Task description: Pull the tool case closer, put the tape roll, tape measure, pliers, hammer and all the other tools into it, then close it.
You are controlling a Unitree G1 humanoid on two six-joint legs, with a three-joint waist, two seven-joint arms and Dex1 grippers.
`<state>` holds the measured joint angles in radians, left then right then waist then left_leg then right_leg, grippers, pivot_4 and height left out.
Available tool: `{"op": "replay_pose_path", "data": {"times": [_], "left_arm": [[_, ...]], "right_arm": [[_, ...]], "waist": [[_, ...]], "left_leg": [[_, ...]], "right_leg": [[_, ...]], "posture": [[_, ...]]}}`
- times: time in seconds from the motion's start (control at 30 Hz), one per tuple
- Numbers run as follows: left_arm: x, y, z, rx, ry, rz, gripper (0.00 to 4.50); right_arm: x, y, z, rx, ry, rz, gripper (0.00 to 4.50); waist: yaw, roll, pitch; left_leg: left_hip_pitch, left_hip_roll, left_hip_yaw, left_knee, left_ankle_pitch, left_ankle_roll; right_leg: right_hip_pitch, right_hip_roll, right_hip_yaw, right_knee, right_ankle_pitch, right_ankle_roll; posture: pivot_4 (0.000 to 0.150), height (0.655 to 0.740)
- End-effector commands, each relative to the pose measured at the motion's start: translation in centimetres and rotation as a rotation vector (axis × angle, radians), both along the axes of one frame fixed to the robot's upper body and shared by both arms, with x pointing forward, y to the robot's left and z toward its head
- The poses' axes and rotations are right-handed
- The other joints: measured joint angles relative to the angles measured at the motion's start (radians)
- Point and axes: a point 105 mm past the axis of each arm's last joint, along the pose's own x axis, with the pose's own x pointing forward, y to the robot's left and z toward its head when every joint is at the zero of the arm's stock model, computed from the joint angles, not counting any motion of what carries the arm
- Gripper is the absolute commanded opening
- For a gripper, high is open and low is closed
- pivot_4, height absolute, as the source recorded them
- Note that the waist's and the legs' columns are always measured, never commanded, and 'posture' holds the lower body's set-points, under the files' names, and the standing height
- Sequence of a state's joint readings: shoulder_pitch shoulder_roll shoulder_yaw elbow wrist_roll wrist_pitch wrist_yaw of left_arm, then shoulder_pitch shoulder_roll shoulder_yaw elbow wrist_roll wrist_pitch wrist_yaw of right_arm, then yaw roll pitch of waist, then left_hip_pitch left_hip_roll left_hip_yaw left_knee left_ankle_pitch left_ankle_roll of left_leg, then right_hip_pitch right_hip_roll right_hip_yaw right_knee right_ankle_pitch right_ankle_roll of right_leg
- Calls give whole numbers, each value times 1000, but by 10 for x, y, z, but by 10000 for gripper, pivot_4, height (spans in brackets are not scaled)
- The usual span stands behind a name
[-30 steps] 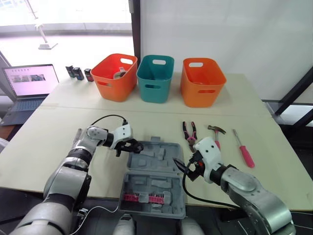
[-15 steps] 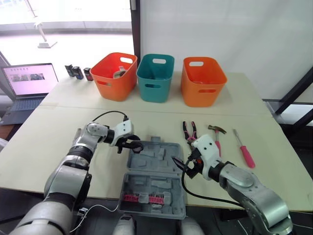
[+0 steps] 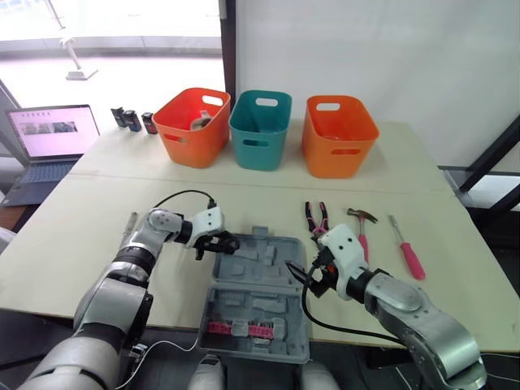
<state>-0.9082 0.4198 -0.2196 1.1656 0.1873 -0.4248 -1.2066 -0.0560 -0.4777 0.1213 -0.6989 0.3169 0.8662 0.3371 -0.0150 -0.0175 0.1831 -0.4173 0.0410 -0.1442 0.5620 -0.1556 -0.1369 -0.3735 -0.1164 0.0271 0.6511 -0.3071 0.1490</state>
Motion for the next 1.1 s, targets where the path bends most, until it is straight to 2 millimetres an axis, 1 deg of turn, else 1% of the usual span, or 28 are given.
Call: {"op": "replay_pose_path", "data": {"times": [0.03,0.07,0.1,0.13,0.23,0.27,0.3,0.37,0.4,0.43,0.5,0.57,0.63,0.67,0.7,0.73,0.83,0.87,0.9,1.0,1.1], "left_arm": [[0,3,-4,19,10,10,15778],[1,3,1,0,5,16,15778],[4,3,10,-29,-10,24,15778],[8,4,20,-61,-24,33,15778],[16,14,59,-167,-63,58,15778],[16,16,67,-185,-68,59,15778],[15,22,77,-216,-64,61,15778],[8,39,102,-319,-37,85,15778],[4,53,112,-360,-25,120,15778],[-1,66,116,-381,-17,155,15778],[-16,112,112,-379,-14,313,15778],[-30,140,107,-359,-22,422,15778],[-50,184,101,-325,-43,582,15778],[-63,208,100,-318,-58,669,18119],[-74,226,100,-312,-66,737,20932],[-81,235,100,-310,-71,773,23668],[-118,283,91,-273,-105,964,38317],[-126,291,90,-264,-116,1000,42606],[-133,297,88,-269,-124,1034,44275],[-152,312,79,-283,-115,1116,44275],[-167,319,64,-262,-94,1158,44275]], "right_arm": [[-1,1,10,7,-43,5,45000],[-2,0,9,8,-43,5,45000],[-1,-2,9,10,-44,3,45000],[0,-5,10,11,-44,0,45000],[6,-22,15,5,-68,-30,45000],[7,-27,17,7,-75,-37,45000],[10,-36,20,9,-84,-53,45000],[15,-62,26,-3,-99,-94,45000],[18,-77,29,-13,-104,-118,45000],[19,-90,31,-19,-108,-137,45000],[17,-125,38,-18,-119,-191,45000],[12,-149,43,-11,-131,-225,45000],[4,-181,42,-8,-123,-294,45000],[-3,-198,40,-28,-111,-330,45000],[-10,-212,36,-51,-96,-354,45000],[-14,-219,34,-68,-87,-363,45000],[-34,-250,25,-74,-27,-425,45000],[-38,-256,24,-77,-18,-436,45000],[-41,-261,25,-84,-13,-434,45000],[-48,-275,29,-100,-12,-444,45000],[-55,-287,27,-109,6,-461,45000]], "waist": [[0,0,0],[0,0,0],[0,0,0],[0,0,0],[-3,-1,1],[-3,-1,1],[-3,-1,1],[-6,-1,1],[-8,0,1],[-12,0,1],[-27,3,1],[-34,4,2],[-34,4,2],[-32,4,3],[-30,3,3],[-29,2,4],[-23,2,5],[-23,3,5],[-24,3,5],[-26,3,5],[-30,2,4]], "left_leg": [[0,0,0,0,0,0],[0,0,0,0,0,0],[0,0,0,0,0,0],[0,0,0,0,0,0],[-3,0,0,0,0,0],[-4,0,0,0,0,0],[-5,0,0,0,0,0],[-6,0,0,-1,0,0],[-7,0,0,-1,0,0],[-7,0,0,-2,0,0],[-7,0,0,-3,0,0],[-6,2,3,-4,-1,1],[-5,3,5,-5,-1,2],[-5,3,6,-4,-1,2],[-5,4,6,-4,-1,2],[-5,4,6,-4,-1,2],[-6,4,7,-3,-1,1],[-6,4,8,-2,-1,1],[-5,5,11,-2,-1,0],[-4,6,14,-1,-3,-3],[-5,7,15,-1,-3,-4]], "right_leg": [[0,0,0,0,0,0],[0,0,0,0,0,0],[0,0,0,0,0,0],[0,0,0,0,0,0],[-2,0,0,0,0,0],[-3,0,0,0,0,0],[-5,0,0,0,0,0],[-6,0,0,0,0,1],[-6,0,0,0,0,1],[-6,0,0,0,0,1],[-7,0,0,0,-1,1],[-6,0,0,0,-1,2],[-6,0,-1,0,-1,2],[-6,0,-1,1,-1,2],[-6,0,-1,0,-1,1],[-6,0,-1,0,-2,1],[-5,0,-1,-2,-3,-4],[-5,0,-1,-3,-4,-7],[-4,-2,-1,-4,-4,-7],[-5,-3,-1,-6,-4,-7],[-9,-3,-1,-7,-3,-7]], "posture": [[1500,7400],[1500,7400],[1500,7400],[1500,7400],[1500,7400],[1500,7400],[1500,7400],[1500,7400],[1500,7400],[1500,7400],[1500,7400],[1500,7400],[1500,7400],[1500,7400],[1500,7400],[1500,7400],[1500,7400],[1500,7400],[1500,7400],[1500,7400],[1500,7400]]}}
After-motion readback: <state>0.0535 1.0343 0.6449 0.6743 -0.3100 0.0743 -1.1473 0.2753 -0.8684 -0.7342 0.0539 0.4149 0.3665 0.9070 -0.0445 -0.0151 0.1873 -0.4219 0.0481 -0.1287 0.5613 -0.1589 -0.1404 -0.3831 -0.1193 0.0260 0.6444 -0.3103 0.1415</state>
